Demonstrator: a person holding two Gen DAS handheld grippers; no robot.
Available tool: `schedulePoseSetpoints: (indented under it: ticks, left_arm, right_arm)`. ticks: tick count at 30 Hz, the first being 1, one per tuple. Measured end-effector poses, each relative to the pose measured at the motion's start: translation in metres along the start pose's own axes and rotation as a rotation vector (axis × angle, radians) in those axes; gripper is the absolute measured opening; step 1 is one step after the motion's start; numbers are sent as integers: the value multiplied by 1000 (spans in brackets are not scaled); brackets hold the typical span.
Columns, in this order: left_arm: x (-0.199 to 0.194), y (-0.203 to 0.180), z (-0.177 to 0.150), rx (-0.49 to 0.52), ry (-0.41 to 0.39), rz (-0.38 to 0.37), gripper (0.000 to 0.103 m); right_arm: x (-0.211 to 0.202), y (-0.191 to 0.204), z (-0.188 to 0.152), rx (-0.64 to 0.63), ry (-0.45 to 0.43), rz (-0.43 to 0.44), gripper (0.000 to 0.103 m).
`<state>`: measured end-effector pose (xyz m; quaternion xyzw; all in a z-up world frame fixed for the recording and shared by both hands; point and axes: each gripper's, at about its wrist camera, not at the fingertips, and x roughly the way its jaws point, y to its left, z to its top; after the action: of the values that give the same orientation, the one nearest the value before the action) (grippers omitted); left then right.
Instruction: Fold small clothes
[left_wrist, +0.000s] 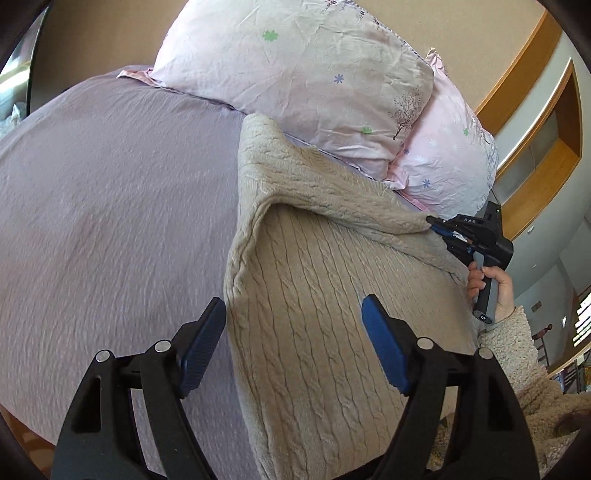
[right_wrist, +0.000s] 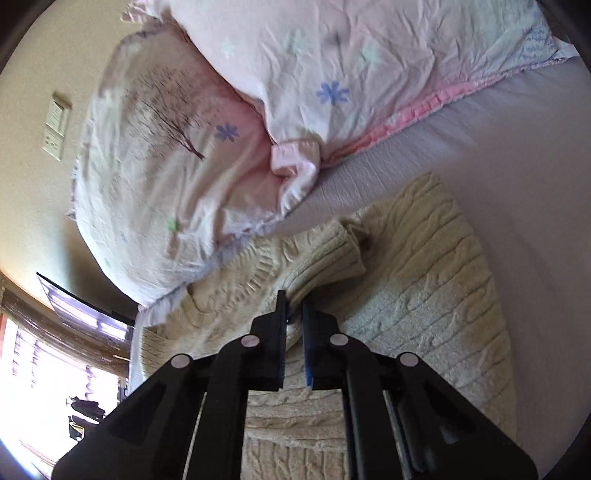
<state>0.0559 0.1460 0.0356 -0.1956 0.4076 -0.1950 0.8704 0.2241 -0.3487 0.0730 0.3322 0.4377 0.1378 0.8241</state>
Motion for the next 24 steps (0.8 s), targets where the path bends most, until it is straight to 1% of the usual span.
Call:
schedulePoseSetpoints:
  ticks: [2,3,4,5,6,8,9,10,11,13,14,15,17,19,22,24]
  left_arm:
    - [1,1,-6,-3,1,-6,77]
    - [1,2,-8,-8,5,-14,77]
    - [1,2,-11,-17,10,-29,77]
    - [0,3,-14,-17,-1,-39,77]
    - [-1,2,-17,-15,-3,-45,77]
    - [-4,2,-22,-22,-11,-73,76]
    - [-6,3,-25,-29,-12,-94,76]
    - [-8,2,-29,-31,-14,-108,73]
    - [-10,0,-33,-24,-12,-116,71]
    - [-13,-4,-42,-8,-10,-131,64]
    - [-16,-7,-47,1,-13,-137,63]
    - [-18,-9,-51,10,-14,-145,61]
    - [-23,-13,-61,16,-23,-164,59]
    - [-26,-12,-71,-7,-17,-198,56]
    - [-34,-7,-87,-43,-42,-240,50]
    - [-40,-3,-95,-74,-44,-274,47]
  right_arm:
    - [-31,6,-5,-16,-86,0,7]
    - [-45,7,-9,-21,-119,-22,7]
    - [-60,3,-15,-19,-143,-65,8]
    - [-69,-2,-22,-13,-144,-108,10]
    - [-78,-9,-28,-6,-131,-140,18]
    - [-99,-25,-44,9,-132,-182,39]
    - [-111,-32,-52,18,-135,-196,54]
    - [-123,-40,-60,23,-130,-206,56]
    - [-133,-51,-68,29,-115,-209,56]
    - [-141,-66,-85,49,-54,-191,55]
    - [-145,-75,-95,63,-20,-170,53]
    - [-148,-84,-105,75,11,-148,46]
    - [-160,-90,-127,63,40,-67,38]
    - [-166,-92,-150,80,94,46,31]
    - [-183,-90,-178,38,113,153,30]
    - [-193,-87,-191,4,127,189,30]
